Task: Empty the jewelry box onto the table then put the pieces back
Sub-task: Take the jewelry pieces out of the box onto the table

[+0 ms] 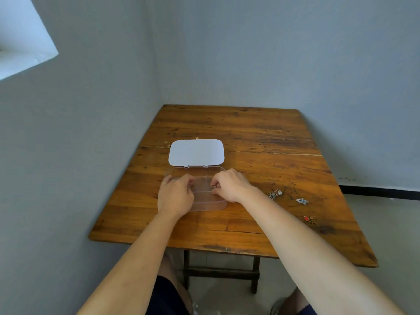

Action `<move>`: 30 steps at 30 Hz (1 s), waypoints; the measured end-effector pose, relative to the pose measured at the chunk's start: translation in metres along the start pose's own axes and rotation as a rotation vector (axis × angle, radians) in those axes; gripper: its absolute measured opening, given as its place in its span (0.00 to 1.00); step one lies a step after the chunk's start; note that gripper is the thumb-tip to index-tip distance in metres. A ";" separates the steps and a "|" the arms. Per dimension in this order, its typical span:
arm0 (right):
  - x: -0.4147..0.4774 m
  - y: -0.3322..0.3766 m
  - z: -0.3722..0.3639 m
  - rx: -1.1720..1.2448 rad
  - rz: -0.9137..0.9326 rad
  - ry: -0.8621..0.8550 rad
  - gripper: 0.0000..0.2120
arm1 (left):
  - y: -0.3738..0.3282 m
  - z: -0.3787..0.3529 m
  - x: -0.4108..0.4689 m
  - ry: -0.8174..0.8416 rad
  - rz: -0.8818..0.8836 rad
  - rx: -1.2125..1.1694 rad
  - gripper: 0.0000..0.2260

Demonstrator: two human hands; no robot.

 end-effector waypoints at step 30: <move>-0.087 -0.161 0.126 0.933 -0.506 -0.663 0.07 | -0.122 -0.013 0.016 0.010 -0.191 -0.193 0.19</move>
Point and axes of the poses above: each hand's wrist, its own x-axis towards the middle knuckle, its own z-axis out of the back of the hand, y = z × x, the point moved 6 cm from there along x, towards the middle knuckle, and after that the axes turned 13 degrees about -y, right-handed, at the moved point
